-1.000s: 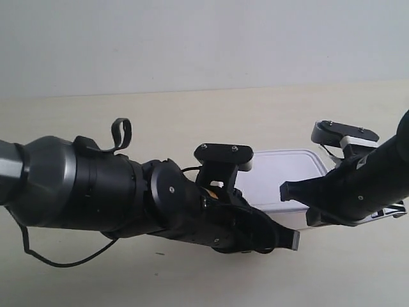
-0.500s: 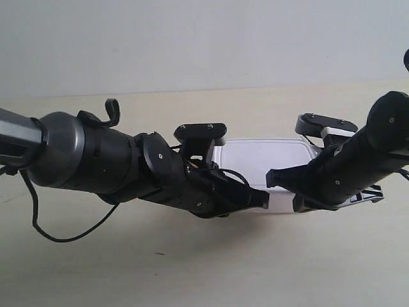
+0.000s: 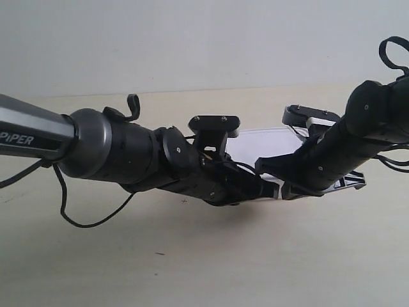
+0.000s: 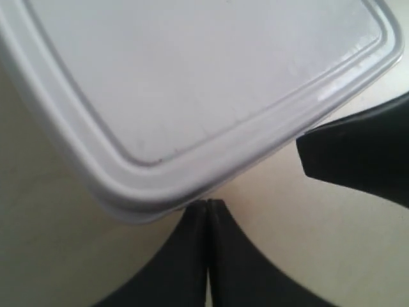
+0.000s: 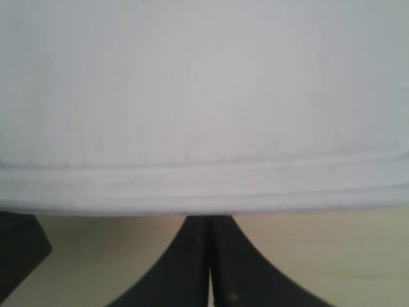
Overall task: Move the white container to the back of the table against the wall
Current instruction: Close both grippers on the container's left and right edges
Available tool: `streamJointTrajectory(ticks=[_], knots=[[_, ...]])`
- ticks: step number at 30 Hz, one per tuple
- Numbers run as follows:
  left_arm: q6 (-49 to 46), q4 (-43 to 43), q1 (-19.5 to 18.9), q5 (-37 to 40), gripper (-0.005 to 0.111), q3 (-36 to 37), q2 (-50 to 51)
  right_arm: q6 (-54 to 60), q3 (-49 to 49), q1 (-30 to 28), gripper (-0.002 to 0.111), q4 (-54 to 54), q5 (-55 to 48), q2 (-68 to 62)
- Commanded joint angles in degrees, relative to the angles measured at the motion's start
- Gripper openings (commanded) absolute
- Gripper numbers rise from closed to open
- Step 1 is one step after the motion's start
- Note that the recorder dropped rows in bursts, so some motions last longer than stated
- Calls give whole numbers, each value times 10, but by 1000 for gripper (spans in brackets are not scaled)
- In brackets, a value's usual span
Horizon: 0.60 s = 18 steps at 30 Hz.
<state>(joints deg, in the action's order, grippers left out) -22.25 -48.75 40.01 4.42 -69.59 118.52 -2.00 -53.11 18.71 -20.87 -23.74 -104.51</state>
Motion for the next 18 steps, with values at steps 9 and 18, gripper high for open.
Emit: streamJointTrajectory(ticks=[9,18], knots=[[-1,21,-38,-6,0,-10,1,25,-41,-38,0,2,-5,-19],[-2,41,-42,-15,0,-36,12,30,-76,-38,0,1,-4,-53]])
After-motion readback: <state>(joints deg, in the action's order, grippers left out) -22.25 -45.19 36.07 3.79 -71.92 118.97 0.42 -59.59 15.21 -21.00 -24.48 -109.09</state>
